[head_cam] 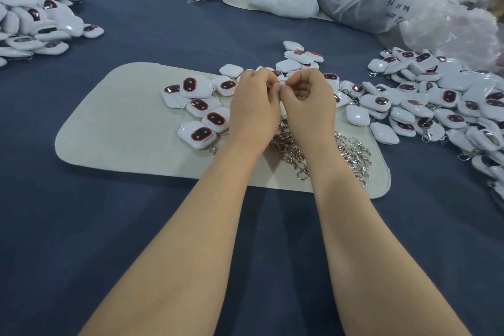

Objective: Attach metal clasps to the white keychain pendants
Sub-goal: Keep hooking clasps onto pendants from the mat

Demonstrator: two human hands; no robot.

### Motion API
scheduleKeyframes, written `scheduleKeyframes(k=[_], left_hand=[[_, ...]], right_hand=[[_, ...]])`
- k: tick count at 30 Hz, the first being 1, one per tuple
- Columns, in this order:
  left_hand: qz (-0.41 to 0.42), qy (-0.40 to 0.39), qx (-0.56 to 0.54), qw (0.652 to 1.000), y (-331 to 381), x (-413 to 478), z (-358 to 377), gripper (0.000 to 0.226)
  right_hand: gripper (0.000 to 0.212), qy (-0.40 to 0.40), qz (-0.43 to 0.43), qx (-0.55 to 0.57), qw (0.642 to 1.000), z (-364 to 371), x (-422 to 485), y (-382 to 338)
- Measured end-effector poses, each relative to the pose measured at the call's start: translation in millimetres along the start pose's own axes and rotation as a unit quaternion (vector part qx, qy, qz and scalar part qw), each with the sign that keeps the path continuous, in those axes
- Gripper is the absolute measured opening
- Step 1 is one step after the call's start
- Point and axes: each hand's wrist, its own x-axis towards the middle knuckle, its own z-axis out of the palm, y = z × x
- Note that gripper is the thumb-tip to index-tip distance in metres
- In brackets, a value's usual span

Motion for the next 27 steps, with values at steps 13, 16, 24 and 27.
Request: scheduleKeyframes(k=[13, 16, 24, 27], left_hand=[[-0.009, -0.006, -0.004, 1.0, -3.2, 1.3, 0.4, 0.012], [-0.012, -0.022, -0.021, 0.999, -3.3, 1.1, 0.8, 0.011], [-0.081, -0.052, -0.15, 0.984, 3.8, -2.5, -2.9, 0.038], [-0.15, -0.081, -0.208, 0.963, 6.5, -1.0, -4.0, 0.025]], right_hand=[[0.014, -0.02, -0.051, -0.054, 0.997, -2.6, -3.3, 0.4], [0.015, -0.019, -0.039, -0.049, 0.998, -3.7, -3.1, 1.1], [0.024, 0.059, 0.022, -0.032, 0.997, -8.6, 1.0, 6.3], [0.023, 0.078, 0.03, -0.039, 0.996, -9.9, 1.6, 7.7]])
